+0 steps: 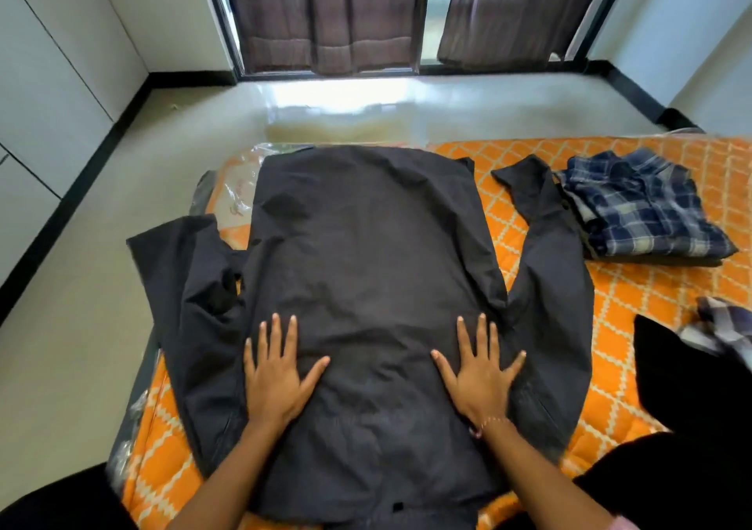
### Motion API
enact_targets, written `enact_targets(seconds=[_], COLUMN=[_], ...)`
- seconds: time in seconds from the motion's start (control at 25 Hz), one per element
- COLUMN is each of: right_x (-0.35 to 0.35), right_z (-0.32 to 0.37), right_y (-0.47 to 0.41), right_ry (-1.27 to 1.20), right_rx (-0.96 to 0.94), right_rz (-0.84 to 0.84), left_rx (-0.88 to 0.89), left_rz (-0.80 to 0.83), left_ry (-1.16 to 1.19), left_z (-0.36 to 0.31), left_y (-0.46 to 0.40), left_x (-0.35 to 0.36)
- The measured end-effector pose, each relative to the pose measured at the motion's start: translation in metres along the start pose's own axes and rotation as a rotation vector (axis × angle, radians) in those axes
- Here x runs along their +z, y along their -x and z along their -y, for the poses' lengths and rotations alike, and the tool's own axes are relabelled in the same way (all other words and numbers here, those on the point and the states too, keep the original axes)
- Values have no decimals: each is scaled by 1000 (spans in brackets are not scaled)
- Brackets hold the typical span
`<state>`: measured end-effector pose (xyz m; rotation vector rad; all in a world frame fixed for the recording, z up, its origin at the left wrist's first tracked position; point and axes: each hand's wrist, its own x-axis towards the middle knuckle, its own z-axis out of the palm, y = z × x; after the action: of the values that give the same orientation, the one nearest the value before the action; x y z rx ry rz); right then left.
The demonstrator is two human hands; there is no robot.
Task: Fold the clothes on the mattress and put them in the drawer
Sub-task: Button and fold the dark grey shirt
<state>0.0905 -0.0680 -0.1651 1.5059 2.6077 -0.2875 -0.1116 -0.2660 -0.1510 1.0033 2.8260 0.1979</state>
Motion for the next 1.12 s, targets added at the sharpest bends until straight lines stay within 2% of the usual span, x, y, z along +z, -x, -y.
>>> enact_targets(seconds=[0.2, 0.24, 0.36, 0.4, 0.48, 0.52, 0.6, 0.64, 0.72, 0.8, 0.88, 0.96, 1.0, 1.12], right_x=[0, -7, -44, -64, -100, -109, -125, -132, -136, -128, -116, -112, -112, -122], right_z=[-5, 0, 18, 21, 20, 15, 5, 4, 6, 8, 4, -7, -10, -6], right_y=[31, 28, -40, -76, -152, -188, -248, -268, -306, -339, -365, -379, -384, -399], right_ry=[-16, -38, -168, -177, -293, -433, -878, -1096, -1357, -1518, -1625, -1496, -1400, -1261], right_rx=[43, 24, -70, -18, 181, 296, 508, 561, 562, 504, 504, 511, 505, 457], right_rz=[48, -22, -460, -425, -181, -75, 152, 265, 448, 436, 278, 92, 56, 229], left_rx=[11, 21, 150, 237, 362, 414, 459, 441, 441, 449, 476, 508, 520, 507], left_rz=[31, 0, -29, -14, 19, 59, 128, 162, 143, 43, -37, -53, -75, -105], left_ry=[18, 12, -27, -45, -108, -134, -126, -128, -146, -149, -91, -57, -59, -90], left_z=[4, -1, -46, -69, -119, -143, -180, -192, -204, -205, -203, -202, -202, -202], left_y=[30, 27, -15, -36, -86, -112, -167, -186, -212, -219, -216, -215, -216, -217], left_x=[9, 10, 5, 3, -1, -2, 11, 16, 28, 37, 45, 49, 51, 52])
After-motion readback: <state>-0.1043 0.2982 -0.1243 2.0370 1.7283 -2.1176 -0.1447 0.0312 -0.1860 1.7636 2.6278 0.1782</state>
